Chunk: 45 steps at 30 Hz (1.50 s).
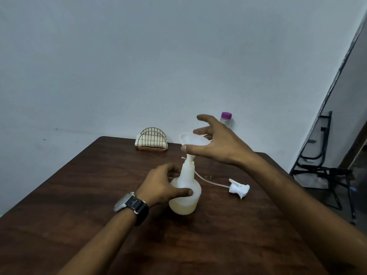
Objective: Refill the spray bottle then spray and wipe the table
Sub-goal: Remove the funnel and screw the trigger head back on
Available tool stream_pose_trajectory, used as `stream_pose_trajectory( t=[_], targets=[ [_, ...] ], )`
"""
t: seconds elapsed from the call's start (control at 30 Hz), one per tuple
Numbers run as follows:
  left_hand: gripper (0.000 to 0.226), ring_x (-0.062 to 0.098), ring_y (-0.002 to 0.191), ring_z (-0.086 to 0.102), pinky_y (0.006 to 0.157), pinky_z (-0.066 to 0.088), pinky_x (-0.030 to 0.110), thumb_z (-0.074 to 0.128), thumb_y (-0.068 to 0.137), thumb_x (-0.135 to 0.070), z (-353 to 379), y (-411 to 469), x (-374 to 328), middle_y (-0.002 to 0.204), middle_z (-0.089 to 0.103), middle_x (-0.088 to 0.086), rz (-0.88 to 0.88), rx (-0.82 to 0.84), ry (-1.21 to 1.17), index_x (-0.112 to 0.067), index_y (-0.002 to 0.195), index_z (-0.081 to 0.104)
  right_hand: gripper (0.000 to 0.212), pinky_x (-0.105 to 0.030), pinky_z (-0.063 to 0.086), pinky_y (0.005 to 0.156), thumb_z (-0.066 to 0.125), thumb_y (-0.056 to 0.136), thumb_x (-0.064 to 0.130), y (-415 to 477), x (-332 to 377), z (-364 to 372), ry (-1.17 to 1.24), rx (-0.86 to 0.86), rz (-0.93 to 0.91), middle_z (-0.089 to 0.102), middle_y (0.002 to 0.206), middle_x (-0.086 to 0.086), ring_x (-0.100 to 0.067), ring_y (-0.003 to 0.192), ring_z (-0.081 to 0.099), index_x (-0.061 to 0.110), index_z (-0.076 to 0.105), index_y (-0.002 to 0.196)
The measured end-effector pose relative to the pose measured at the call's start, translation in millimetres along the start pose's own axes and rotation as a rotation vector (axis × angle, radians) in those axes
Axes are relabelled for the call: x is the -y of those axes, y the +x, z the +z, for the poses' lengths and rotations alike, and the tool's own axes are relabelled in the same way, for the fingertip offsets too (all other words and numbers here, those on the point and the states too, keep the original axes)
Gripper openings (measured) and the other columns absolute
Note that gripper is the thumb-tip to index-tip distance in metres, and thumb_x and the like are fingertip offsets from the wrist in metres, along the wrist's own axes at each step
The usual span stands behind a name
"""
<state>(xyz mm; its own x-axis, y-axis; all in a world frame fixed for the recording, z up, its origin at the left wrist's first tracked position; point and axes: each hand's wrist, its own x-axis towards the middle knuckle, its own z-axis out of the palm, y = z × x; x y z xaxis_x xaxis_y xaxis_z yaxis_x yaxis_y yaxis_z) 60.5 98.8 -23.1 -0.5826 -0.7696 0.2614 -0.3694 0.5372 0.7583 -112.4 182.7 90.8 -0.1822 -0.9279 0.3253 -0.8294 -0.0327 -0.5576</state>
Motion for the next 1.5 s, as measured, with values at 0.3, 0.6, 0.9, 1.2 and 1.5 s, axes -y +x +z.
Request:
stream_pose_trajectory(
  t=[0.3, 0.6, 0.9, 1.2, 1.5],
  targets=[
    [0.075, 0.002, 0.105, 0.067, 0.092, 0.058, 0.028, 0.097, 0.058, -0.045, -0.4, 1.0, 0.9, 0.115, 0.072, -0.011, -0.026, 0.000, -0.017, -0.023, 0.123, 0.068, 0.106, -0.028, 0.051, 0.087, 0.073, 0.063, 0.084, -8.3, 2.1, 15.0, 0.034, -0.112, -0.033, 0.059, 0.121, 0.021, 0.003, 0.109, 0.057, 0.047, 0.025, 0.150],
    [0.067, -0.007, 0.097, 0.065, 0.076, 0.053, 0.013, 0.098, 0.057, -0.045, 0.0, 1.4, 2.3, 0.104, 0.070, -0.017, -0.027, 0.001, -0.036, -0.029, 0.114, 0.066, 0.108, -0.039, 0.052, 0.099, 0.073, 0.060, 0.078, -12.4, -1.8, 10.0, 0.158, -0.192, 0.037, 0.061, 0.121, 0.018, -0.007, 0.114, 0.060, 0.044, 0.027, 0.152],
    [0.069, -0.007, 0.096, 0.064, 0.080, 0.055, 0.018, 0.098, 0.058, -0.044, -0.3, 0.9, 0.7, 0.104, 0.069, -0.018, -0.036, 0.002, -0.034, -0.027, 0.117, 0.066, 0.113, -0.043, 0.053, 0.103, 0.080, 0.053, 0.074, -7.5, 0.1, 8.4, 0.176, -0.119, 0.072, 0.060, 0.120, 0.018, -0.005, 0.113, 0.061, 0.044, 0.030, 0.150],
    [0.072, 0.002, 0.103, 0.067, 0.089, 0.058, 0.027, 0.098, 0.059, -0.042, -1.2, -0.6, -1.3, 0.113, 0.072, -0.011, -0.042, -0.006, -0.023, -0.022, 0.121, 0.067, 0.115, -0.041, 0.053, 0.103, 0.082, 0.049, 0.074, -7.8, 1.5, 2.7, 0.202, -0.090, 0.087, 0.059, 0.121, 0.019, -0.001, 0.109, 0.062, 0.044, 0.036, 0.150],
    [0.073, 0.003, 0.103, 0.068, 0.090, 0.059, 0.030, 0.098, 0.059, -0.042, -1.7, -2.7, -2.6, 0.113, 0.072, -0.009, -0.047, -0.005, -0.017, -0.021, 0.122, 0.068, 0.113, -0.043, 0.056, 0.100, 0.084, 0.048, 0.074, -3.5, 5.2, -2.1, 0.177, -0.061, 0.081, 0.063, 0.119, 0.017, -0.005, 0.108, 0.066, 0.044, 0.039, 0.147]
  ],
)
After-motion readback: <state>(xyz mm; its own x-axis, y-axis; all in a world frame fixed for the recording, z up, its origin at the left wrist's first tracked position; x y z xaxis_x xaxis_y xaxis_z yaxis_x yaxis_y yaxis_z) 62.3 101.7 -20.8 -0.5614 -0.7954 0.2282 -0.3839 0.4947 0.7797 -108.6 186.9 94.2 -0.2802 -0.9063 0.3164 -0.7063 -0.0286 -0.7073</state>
